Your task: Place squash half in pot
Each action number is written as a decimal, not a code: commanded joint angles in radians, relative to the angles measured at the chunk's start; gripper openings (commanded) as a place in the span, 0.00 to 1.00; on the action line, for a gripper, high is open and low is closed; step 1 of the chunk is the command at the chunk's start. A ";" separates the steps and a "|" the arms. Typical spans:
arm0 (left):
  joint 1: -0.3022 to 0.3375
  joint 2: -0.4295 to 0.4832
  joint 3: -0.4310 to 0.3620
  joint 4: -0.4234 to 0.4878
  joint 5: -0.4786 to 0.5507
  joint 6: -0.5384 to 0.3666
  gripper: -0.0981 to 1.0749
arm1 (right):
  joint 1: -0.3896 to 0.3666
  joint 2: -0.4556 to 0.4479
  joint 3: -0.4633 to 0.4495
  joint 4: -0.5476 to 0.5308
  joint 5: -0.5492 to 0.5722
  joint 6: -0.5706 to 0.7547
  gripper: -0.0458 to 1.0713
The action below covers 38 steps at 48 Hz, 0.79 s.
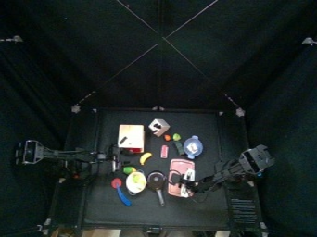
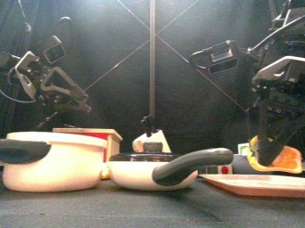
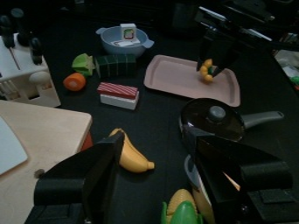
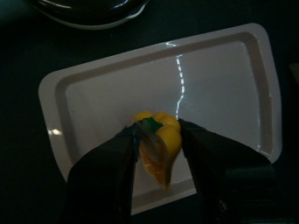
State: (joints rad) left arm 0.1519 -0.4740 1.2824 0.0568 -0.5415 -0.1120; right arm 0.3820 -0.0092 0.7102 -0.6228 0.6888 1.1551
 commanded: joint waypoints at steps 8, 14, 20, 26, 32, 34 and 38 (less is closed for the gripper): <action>-0.002 0.002 -0.011 -0.018 0.000 0.000 0.86 | -0.037 -0.032 -0.092 -0.077 -0.006 0.002 0.69; -0.002 0.002 -0.011 -0.018 -0.002 0.003 0.86 | -0.046 -0.005 -0.173 -0.152 -0.040 0.002 0.69; -0.002 0.000 -0.011 -0.018 0.002 0.005 0.86 | -0.058 0.035 -0.247 -0.218 -0.094 0.002 0.69; -0.002 0.000 -0.011 -0.018 0.008 0.006 0.86 | -0.080 0.097 -0.327 -0.287 -0.175 0.002 0.69; -0.002 0.000 -0.011 -0.018 0.011 0.006 0.86 | -0.103 0.173 -0.408 -0.336 -0.249 0.000 0.69; -0.002 0.000 -0.011 -0.018 0.009 0.006 0.86 | -0.109 0.193 -0.431 -0.353 -0.261 0.000 0.69; -0.002 0.002 -0.011 -0.017 0.009 0.006 0.86 | -0.123 0.227 -0.469 -0.380 -0.287 0.000 0.69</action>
State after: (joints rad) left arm 0.1519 -0.4740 1.2824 0.0383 -0.5277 -0.1074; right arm 0.2761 0.2194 0.3022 -0.9771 0.4295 1.1551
